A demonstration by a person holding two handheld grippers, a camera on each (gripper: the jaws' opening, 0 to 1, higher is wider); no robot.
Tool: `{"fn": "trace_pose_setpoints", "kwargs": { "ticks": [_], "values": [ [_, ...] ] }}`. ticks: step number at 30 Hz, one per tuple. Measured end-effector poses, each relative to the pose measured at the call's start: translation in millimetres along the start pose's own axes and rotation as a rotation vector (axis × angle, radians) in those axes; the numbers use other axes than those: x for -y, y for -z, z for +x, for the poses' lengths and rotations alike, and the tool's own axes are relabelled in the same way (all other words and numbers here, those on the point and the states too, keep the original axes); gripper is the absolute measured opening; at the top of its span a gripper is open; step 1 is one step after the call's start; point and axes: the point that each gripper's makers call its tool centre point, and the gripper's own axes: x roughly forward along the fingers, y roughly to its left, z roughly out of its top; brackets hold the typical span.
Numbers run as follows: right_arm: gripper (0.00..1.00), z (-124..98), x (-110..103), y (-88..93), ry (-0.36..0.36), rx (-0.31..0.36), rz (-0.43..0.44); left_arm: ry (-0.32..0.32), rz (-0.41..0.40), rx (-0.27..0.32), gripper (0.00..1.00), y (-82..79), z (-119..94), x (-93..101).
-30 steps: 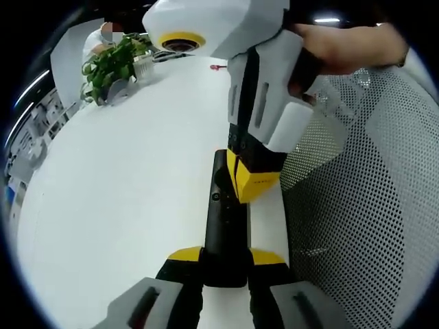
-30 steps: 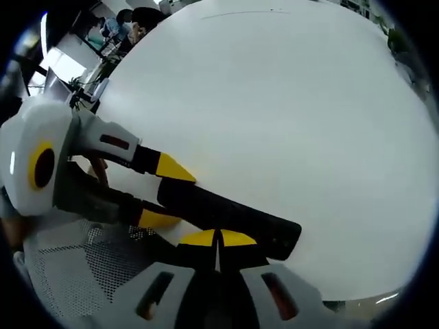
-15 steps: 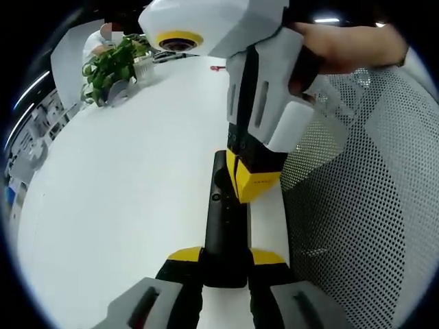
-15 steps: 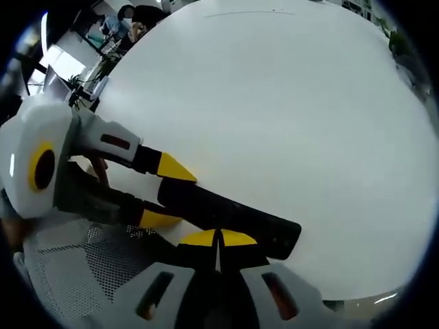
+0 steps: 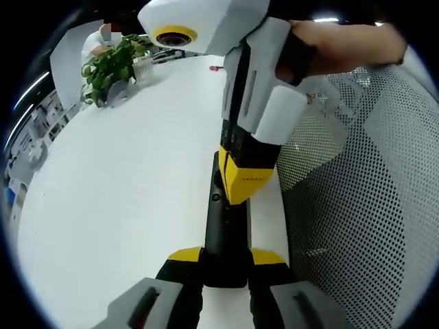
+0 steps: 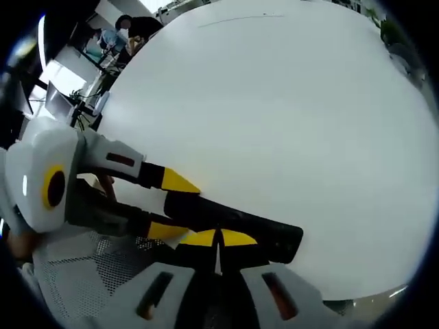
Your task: Press the specified remote control buttons in sequence, fully releasing each button before pressing the next.
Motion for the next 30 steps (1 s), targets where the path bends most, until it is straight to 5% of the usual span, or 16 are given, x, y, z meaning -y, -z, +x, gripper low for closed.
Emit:
{"fn": "trace_pose_setpoints", "kwargs": {
  "ticks": [30],
  "values": [
    [0.00,6.8,2.2,2.2,0.022,-0.004,-0.022,0.013,0.014,0.017,0.25,-5.3,4.8,6.3]
  ]
}}
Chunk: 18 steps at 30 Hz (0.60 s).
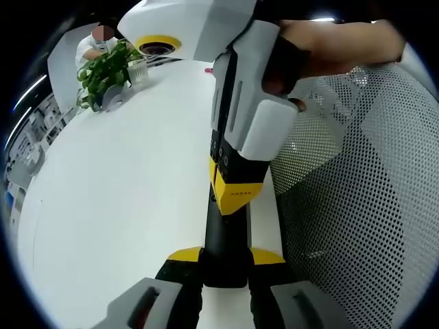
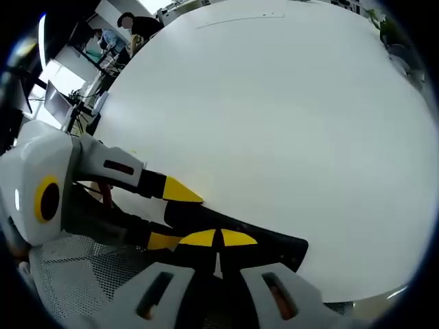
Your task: Press the specified remote control buttons in sequence, fully releasing each button before pressing the next.
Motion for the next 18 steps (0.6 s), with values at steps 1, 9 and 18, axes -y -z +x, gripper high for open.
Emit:
{"fn": "trace_pose_setpoints", "kwargs": {
  "ticks": [1,9,18],
  "values": [
    [0.00,0.0,0.3,0.0,0.001,0.002,0.007,0.001,0.000,0.002,0.25,0.1,0.0,-0.1],
    [0.00,0.3,0.8,-0.3,-0.015,0.004,0.048,0.001,-0.001,0.006,0.25,-0.5,-0.1,-0.4],
    [0.00,-0.3,0.5,-0.8,-0.003,-0.005,0.038,0.000,-0.005,0.016,0.25,-0.3,0.0,-0.4]
  ]
}}
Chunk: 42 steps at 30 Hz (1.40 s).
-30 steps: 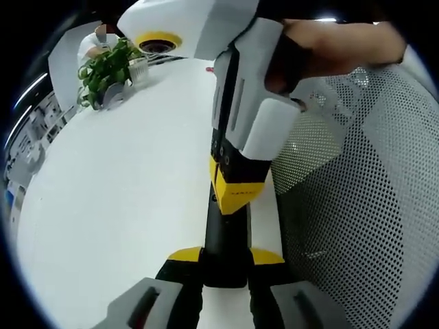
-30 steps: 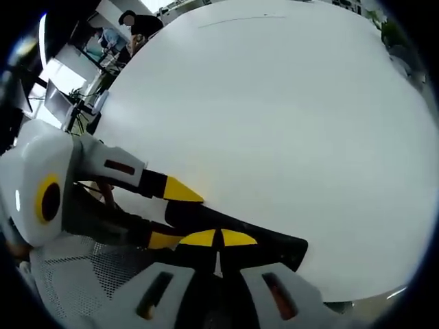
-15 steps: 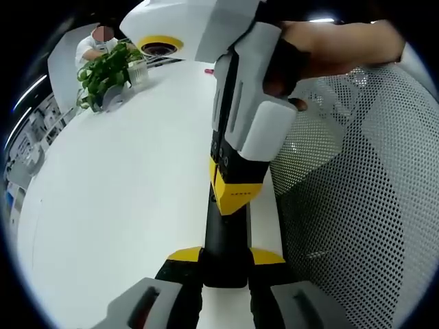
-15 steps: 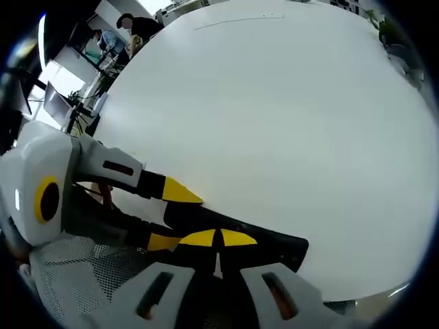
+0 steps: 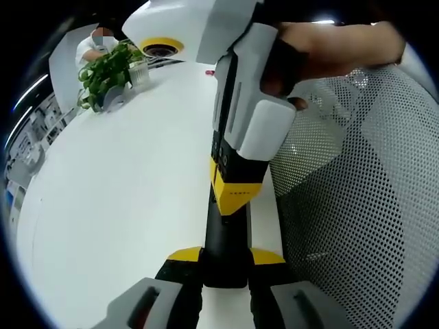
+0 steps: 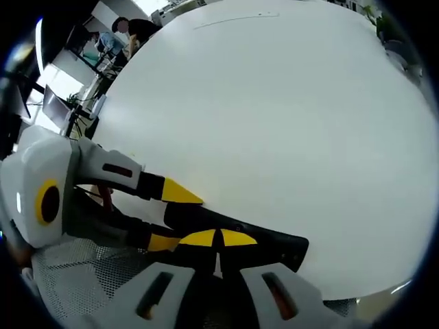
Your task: Press the specified remote control buttons in sequence, fully releasing each button before pressing the next.
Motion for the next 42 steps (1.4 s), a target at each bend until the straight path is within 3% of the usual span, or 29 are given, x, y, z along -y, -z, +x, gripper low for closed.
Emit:
{"fn": "trace_pose_setpoints", "kwargs": {
  "ticks": [12,30,42],
  "values": [
    [0.00,-2.1,-7.0,-3.5,-0.063,0.019,0.058,0.000,-0.001,0.007,0.25,-0.5,-0.5,0.3],
    [0.00,3.3,-10.3,-0.7,-0.045,-0.002,-0.006,0.000,0.000,0.009,0.25,-0.7,0.2,-0.1],
    [0.00,4.3,-8.8,-0.9,-0.052,0.001,0.041,0.002,0.004,0.006,0.25,-1.1,0.2,0.0]
  ]
}}
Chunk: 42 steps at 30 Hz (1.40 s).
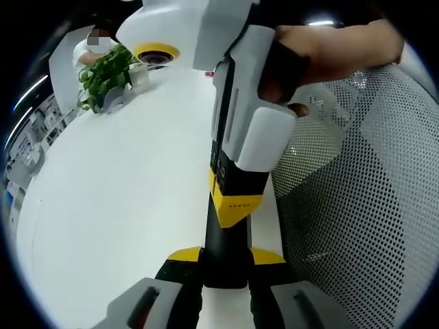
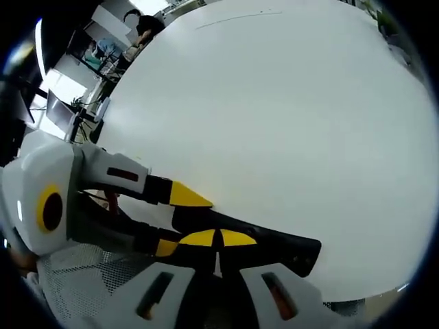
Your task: Press the specified remote control buttons in sequence, fully releasing each button before pressing the next.
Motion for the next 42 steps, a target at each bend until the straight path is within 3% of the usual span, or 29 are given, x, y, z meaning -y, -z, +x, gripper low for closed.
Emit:
{"fn": "trace_pose_setpoints", "kwargs": {
  "ticks": [15,20,22,27,28,33,38,42],
  "values": [
    [0.00,-4.5,0.3,-2.1,0.002,0.016,-0.028,0.000,0.001,0.005,0.25,0.0,-0.3,0.2],
    [0.00,-19.2,-10.7,-13.7,-0.090,0.080,0.056,-0.001,0.001,0.004,0.25,0.3,-0.4,0.2],
    [0.00,-33.1,-16.1,-24.6,-0.127,0.142,0.062,-0.001,0.001,0.003,0.25,0.2,-0.3,0.2],
    [0.01,-71.5,-16.5,-44.2,-0.138,0.287,0.035,-0.001,0.001,0.002,0.25,0.1,-0.3,0.2],
    [0.03,-81.2,-16.9,-50.3,-0.150,0.340,0.022,-0.002,0.000,0.001,0.25,0.1,-0.5,0.4],
    [0.06,-118.1,-23.7,-58.0,-0.174,0.469,-0.038,-0.003,-0.002,0.003,0.25,0.1,-0.8,0.7],
    [0.09,-163.9,-17.9,-65.8,-0.096,0.637,-0.152,-0.004,-0.002,0.003,0.25,0.1,-0.3,0.3],
    [0.12,-199.3,-2.2,-64.9,0.033,0.756,-0.230,-0.005,-0.002,0.004,0.25,0.3,-0.2,0.4]
  ]
}}
